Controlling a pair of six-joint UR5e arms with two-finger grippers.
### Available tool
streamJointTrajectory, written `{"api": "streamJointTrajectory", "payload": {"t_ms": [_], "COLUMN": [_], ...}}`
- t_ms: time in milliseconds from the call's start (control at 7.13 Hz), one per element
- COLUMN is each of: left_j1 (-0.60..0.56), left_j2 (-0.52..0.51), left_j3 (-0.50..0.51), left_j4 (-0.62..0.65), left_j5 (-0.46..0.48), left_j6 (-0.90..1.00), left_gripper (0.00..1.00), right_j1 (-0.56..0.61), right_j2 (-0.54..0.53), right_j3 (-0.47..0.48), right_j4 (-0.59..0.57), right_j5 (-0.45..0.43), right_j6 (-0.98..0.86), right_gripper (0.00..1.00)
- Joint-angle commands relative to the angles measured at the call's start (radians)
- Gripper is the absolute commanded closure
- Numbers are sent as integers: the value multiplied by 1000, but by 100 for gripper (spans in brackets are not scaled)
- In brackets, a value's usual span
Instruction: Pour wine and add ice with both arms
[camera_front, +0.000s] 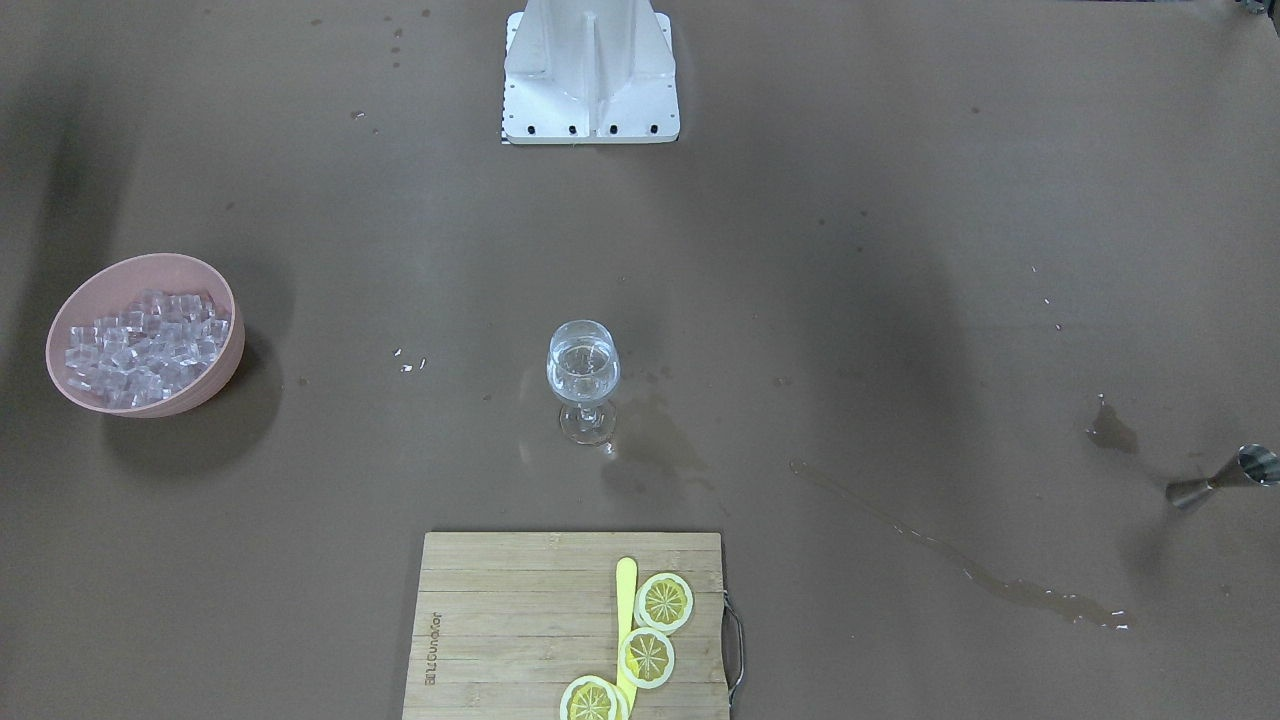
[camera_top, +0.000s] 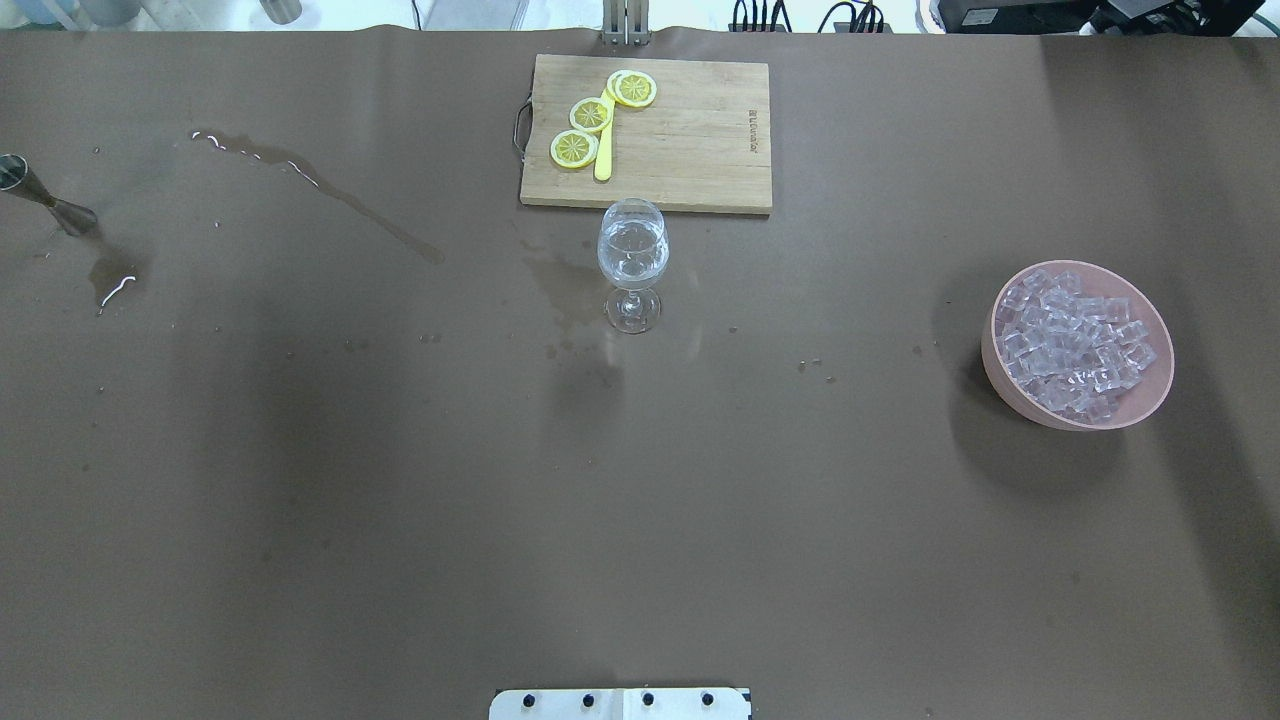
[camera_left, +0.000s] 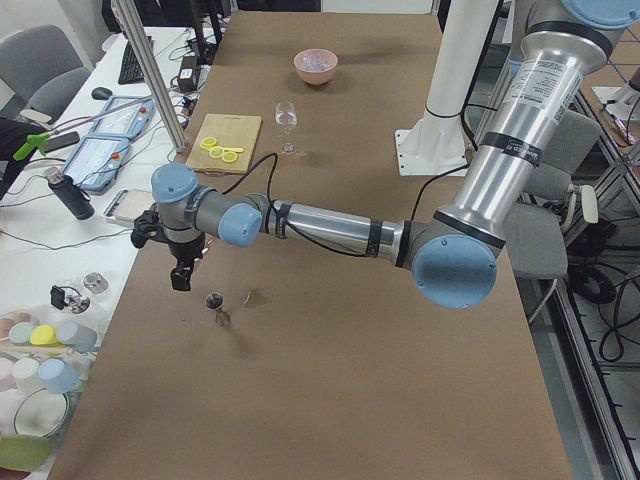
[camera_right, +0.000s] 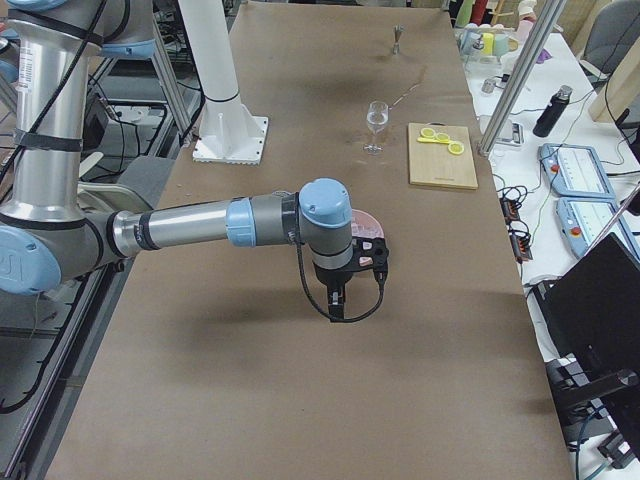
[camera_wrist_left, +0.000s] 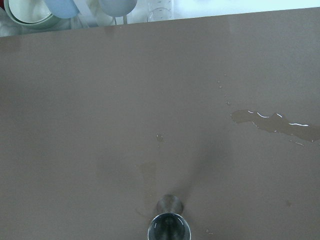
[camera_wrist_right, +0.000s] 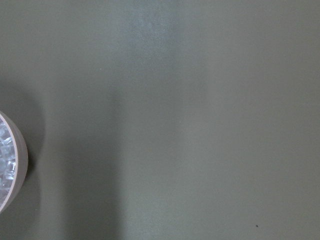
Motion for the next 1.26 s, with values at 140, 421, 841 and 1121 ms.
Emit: {"api": "streamJointTrajectory", "payload": {"t_ms": [140,421,841,1121], "left_j1": [-1,-1,2,4], "left_j2": [-3,10,106,138], "left_j3": [6,4,26,29], "left_j4": [-2,-11,-251,-339], "left_j5": [-1,-1,15,75], "left_j6": [-3,-3,-52,-77], "left_gripper": [1,1,1,1], "right_j1": [0,0,-2,-27], "right_j2": [3,6,8,16], "right_j3": [4,4,7,8], "right_j4": [-2,-2,-2,0], "right_j5": [2,2,8,15], "right_j6": [6,9,14,50], "right_gripper": [0,0,0,0]}}
